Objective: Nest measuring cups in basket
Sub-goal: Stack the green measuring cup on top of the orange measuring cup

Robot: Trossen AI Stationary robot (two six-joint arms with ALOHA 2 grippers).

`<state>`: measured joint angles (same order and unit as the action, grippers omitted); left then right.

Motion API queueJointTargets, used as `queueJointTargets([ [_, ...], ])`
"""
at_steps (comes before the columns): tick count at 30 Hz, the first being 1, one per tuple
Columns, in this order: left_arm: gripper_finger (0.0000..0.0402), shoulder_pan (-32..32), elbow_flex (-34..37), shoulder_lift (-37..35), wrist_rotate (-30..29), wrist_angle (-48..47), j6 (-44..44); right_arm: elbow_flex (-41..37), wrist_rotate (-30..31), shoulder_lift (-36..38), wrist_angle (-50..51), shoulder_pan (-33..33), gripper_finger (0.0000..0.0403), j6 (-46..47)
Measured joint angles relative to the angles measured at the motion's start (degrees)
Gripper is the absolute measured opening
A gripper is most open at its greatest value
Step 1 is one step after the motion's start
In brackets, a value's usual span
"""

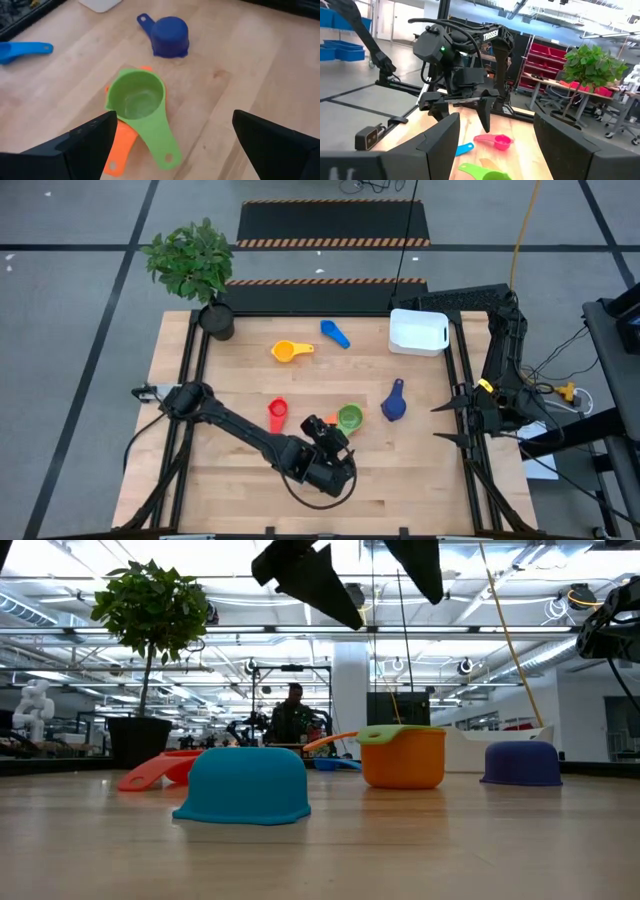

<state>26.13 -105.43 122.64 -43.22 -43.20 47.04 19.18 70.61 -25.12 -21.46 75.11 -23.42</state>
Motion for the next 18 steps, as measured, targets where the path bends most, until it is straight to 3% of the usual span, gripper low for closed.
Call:
queueJointTargets([
  [7, 0.04, -0.79, 0.0, 4.13, 1.37, -0.01, 1.07, 0.0, 0.04, -0.02, 1.54, 0.0, 0.0249, 1.62],
  [14, 0.04, -1.37, 0.08, 6.07, -3.06, -2.92, -1.47, 0.0, 0.04, -0.02, 3.41, 0.0, 0.0249, 1.72],
  [18, 0.04, -2.1, 0.09, 6.45, -2.2, -4.51, -1.19, 0.0, 0.04, -0.02, 3.58, 0.0, 0.0249, 2.49],
])
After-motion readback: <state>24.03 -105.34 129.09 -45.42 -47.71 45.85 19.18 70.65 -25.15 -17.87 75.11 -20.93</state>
